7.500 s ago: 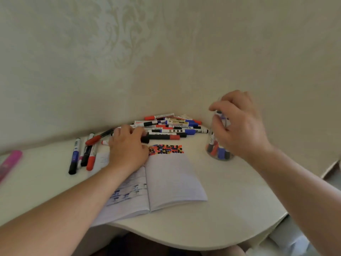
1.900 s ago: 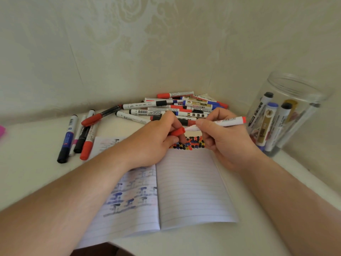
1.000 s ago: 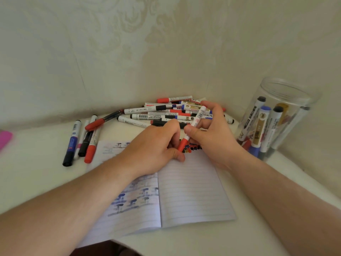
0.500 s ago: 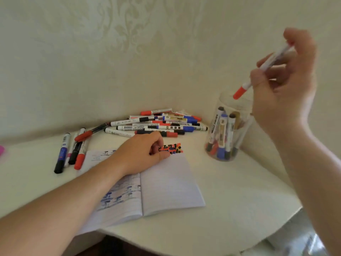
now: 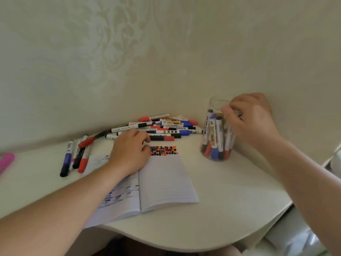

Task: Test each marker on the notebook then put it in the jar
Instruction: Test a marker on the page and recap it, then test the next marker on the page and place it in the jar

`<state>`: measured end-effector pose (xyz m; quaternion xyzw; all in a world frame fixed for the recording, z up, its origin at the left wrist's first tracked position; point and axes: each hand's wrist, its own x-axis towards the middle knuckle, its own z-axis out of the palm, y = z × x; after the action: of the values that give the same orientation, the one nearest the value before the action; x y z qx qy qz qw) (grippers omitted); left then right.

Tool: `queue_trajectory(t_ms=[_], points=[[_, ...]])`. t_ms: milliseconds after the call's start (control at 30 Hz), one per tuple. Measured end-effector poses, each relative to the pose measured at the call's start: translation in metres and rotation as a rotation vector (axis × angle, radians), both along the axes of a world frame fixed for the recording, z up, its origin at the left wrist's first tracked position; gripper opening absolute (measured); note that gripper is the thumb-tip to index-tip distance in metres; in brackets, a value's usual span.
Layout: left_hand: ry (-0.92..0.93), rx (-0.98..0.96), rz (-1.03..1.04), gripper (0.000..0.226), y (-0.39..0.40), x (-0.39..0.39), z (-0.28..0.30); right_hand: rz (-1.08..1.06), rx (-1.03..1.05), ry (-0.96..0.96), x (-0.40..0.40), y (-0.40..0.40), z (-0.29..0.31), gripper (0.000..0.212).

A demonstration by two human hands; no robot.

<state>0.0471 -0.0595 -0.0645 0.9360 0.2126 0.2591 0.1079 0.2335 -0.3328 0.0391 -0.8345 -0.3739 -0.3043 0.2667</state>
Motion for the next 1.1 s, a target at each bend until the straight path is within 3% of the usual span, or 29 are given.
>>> queue_trajectory(t_ms=[100,200,400,500,600,700,833,867,933,1000,1100], points=[[-0.046,-0.18,0.039,0.032,0.011,0.002,0.003,0.048,0.179,-0.185,-0.02,0.008,0.006,0.028],[0.039,-0.119,0.095,0.041,0.03,0.001,0.009,0.288,0.302,-0.337,-0.045,0.031,0.001,0.016],[0.233,-0.017,0.055,0.023,0.057,0.001,0.012,0.528,0.185,-0.203,-0.066,0.095,-0.046,0.013],[0.213,0.102,-0.037,0.032,0.057,-0.002,0.011,0.55,0.175,-0.003,-0.068,0.11,-0.066,0.012],[0.008,0.182,-0.202,0.034,0.047,-0.007,0.02,0.55,0.219,0.597,-0.068,0.114,-0.076,0.024],[-0.179,0.207,-0.283,0.029,0.022,-0.014,0.036,0.545,0.328,0.985,-0.061,0.115,-0.076,0.042],[-0.19,0.122,-0.547,0.023,-0.017,-0.018,0.051,0.746,0.306,1.416,-0.058,0.113,-0.07,0.069],[-0.16,0.108,-0.585,0.022,-0.024,-0.02,0.051,0.821,0.341,1.499,-0.059,0.112,-0.069,0.065],[-0.072,0.053,-0.579,0.024,-0.029,-0.023,0.045,0.919,0.485,1.535,-0.063,0.112,-0.068,0.039],[-0.01,-0.095,-0.531,0.029,-0.028,-0.026,0.038,0.881,0.578,1.437,-0.066,0.113,-0.07,0.02],[0.0,-0.318,-0.441,0.022,-0.021,-0.022,0.033,0.842,0.622,1.315,-0.069,0.116,-0.075,0.025]])
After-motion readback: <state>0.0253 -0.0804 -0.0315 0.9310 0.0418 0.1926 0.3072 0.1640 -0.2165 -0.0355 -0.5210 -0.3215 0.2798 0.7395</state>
